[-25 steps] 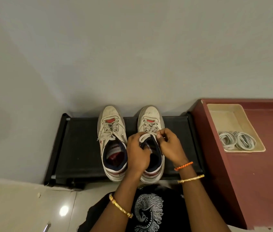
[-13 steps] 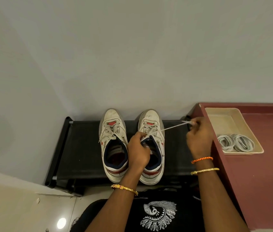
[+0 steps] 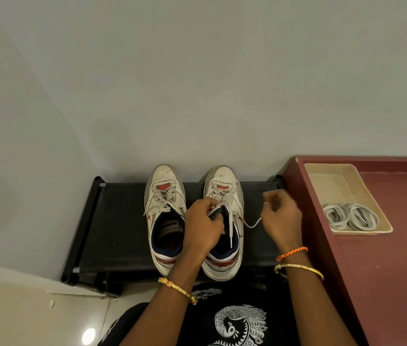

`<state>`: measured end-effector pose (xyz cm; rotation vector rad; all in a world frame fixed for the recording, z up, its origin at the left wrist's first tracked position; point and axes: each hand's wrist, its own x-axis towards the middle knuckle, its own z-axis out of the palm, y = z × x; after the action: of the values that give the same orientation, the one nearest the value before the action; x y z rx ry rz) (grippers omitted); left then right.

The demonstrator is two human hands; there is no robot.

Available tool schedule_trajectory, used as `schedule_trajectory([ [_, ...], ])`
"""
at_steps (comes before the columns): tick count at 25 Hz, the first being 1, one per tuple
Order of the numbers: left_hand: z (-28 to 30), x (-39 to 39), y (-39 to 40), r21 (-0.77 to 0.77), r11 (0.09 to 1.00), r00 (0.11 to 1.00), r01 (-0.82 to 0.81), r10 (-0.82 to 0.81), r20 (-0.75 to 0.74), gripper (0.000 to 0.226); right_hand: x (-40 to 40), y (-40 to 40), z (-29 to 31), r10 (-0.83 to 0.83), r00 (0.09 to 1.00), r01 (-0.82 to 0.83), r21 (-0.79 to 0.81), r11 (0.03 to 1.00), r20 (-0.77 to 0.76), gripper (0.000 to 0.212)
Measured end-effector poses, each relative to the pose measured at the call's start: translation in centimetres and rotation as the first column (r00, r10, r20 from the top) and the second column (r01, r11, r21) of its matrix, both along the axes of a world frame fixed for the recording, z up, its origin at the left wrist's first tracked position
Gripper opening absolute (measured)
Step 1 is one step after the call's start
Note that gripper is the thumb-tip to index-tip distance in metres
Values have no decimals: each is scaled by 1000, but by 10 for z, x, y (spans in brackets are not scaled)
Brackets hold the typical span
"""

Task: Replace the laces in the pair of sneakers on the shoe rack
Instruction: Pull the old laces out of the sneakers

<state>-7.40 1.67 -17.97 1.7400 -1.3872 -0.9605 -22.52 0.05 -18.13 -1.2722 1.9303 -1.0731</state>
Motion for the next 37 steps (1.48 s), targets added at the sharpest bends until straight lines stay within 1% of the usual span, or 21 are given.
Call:
schedule_trajectory([
  [4,7,2,-5,43,995,996,85,-87,36,18,19,5,3,280,954,-290,88,953,110,20],
  [8,7,3,-14,127,982,990,137,-141,22,16,28,8,2,409,881,-449,146,881,239,12],
  [10,8,4,-18,186,975,990,120,-102,-100,5,30,9,0,423,867,-471,159,868,262,19],
  [11,10,5,-20,212,972,977,99,-55,-204,7,31,10,1,417,870,-465,156,871,263,22],
  [13,18,7,-22,278,960,884,29,105,-455,9,31,10,3,404,879,-447,144,883,253,25],
  [14,20,9,-23,284,959,841,-18,169,-515,8,32,10,3,397,885,-438,145,887,244,25],
  [17,17,17,-25,171,970,912,-172,222,-344,17,33,10,1,384,904,-411,141,901,187,26],
  [19,20,17,-24,134,970,884,-201,239,-402,19,34,9,0,362,916,-385,129,914,174,26],
  [21,30,19,-25,163,970,773,-179,241,-587,25,35,8,-1,329,919,-355,95,930,217,22],
  [23,46,32,-27,124,979,552,-160,193,-812,32,35,4,-2,277,918,-305,57,951,282,16],
  [25,62,58,-30,12,965,345,-260,104,-933,34,33,0,-4,242,919,-260,16,965,310,13],
  [26,69,71,-30,-31,940,298,-340,76,-951,35,32,-2,-4,229,923,-240,-3,971,310,14],
  [27,72,83,-30,-60,904,331,-423,92,-939,34,31,-5,-3,206,926,-210,-23,977,315,15],
  [28,73,92,-29,-87,864,456,-496,174,-873,33,30,-8,-3,173,927,-169,-42,985,333,15],
  [29,71,97,-28,-114,827,626,-551,318,-712,30,28,-10,-1,138,921,-127,-55,990,363,15],
  [30,65,97,-27,-122,817,763,-564,459,-455,30,26,-11,1,121,913,-107,-56,993,390,13],
  [31,58,93,-25,-84,843,842,-532,515,-163,35,25,-11,2,145,909,-137,-49,989,391,10],
  [32,52,85,-23,-16,889,884,-458,458,91,43,23,-11,3,211,913,-214,-30,976,350,9],
  [34,42,61,-19,69,969,897,-238,191,399,54,24,-7,4,375,911,-387,43,921,168,19],
  [36,37,36,-14,80,997,872,3,-42,487,56,30,-3,3,443,897,-441,75,894,-10,32],
  [37,33,26,-11,73,991,856,115,-136,498,55,33,-2,3,425,904,-422,57,905,-45,34],
])
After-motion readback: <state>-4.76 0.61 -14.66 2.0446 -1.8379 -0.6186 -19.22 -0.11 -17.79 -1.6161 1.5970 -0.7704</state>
